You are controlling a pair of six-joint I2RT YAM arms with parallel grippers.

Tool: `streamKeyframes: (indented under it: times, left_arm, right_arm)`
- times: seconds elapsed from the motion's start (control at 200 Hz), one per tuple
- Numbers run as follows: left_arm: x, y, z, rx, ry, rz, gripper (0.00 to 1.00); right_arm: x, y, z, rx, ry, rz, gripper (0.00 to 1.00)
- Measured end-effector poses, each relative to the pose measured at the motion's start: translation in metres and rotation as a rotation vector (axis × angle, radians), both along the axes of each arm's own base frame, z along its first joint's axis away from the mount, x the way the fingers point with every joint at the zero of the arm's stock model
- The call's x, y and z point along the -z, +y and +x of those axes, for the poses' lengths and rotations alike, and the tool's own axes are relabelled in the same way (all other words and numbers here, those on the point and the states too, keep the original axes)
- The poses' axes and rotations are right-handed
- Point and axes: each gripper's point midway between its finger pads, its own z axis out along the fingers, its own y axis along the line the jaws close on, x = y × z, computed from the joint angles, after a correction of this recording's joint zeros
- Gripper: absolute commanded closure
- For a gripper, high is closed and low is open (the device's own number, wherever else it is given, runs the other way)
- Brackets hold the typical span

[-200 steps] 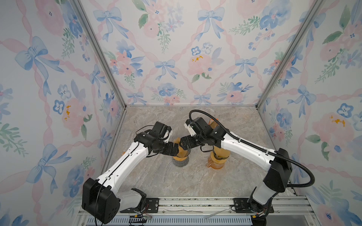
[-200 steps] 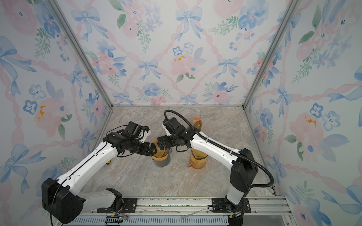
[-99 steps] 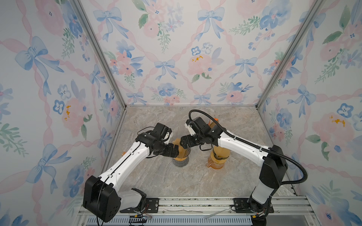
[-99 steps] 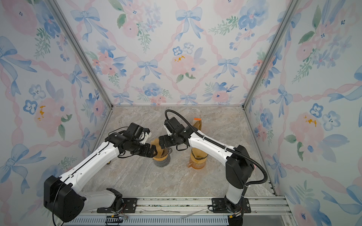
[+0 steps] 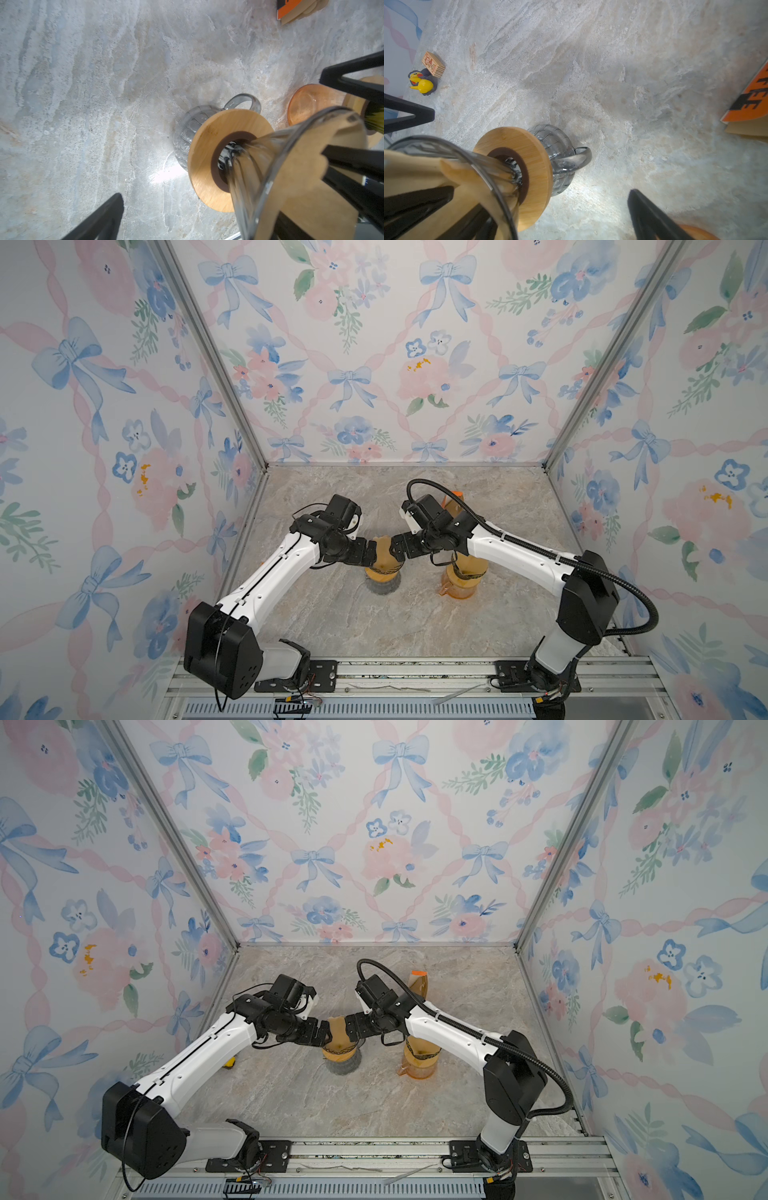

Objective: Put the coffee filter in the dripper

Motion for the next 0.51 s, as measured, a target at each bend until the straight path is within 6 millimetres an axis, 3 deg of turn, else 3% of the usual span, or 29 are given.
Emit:
streamKeyframes:
  times: [0.505]
  left_arm:
    - [0.001, 0.01, 0.009, -0.043, -0.008, -0.002, 0.02]
  right_arm:
    - [0.006, -0.003, -0.004, -0.005, 0.007, -0.006, 0.04]
